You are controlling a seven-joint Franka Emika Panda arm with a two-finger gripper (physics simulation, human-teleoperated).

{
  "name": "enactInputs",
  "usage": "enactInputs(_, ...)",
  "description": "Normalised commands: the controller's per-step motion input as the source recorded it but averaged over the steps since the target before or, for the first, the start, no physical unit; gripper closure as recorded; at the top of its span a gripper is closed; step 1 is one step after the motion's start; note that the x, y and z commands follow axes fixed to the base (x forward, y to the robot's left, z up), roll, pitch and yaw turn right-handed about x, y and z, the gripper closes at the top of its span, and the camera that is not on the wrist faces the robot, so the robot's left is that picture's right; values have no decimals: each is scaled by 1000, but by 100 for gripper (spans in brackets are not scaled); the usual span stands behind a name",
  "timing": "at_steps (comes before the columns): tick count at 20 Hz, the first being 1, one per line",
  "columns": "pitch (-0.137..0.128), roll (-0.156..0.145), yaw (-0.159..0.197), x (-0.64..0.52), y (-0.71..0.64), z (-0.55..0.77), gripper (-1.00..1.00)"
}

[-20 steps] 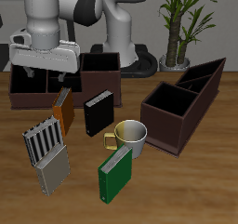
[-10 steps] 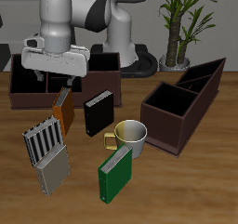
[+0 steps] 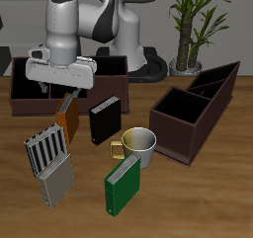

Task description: Place the orange book into the left desk caddy's right compartment and place the striped book into the back desk caddy's front compartment and place the yellow book into the back desk caddy's back compartment

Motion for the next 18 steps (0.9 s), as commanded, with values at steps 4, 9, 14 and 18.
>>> enactInputs(4,35,-9,-11,-3,-38,-236,-100)
enactInputs(9,37,12,9,-35,26,-231,-100)
enactInputs(14,34,-2,-20,54,-19,-140,-100)
enactInputs(18,68,7,6,167,-44,-335,-100)
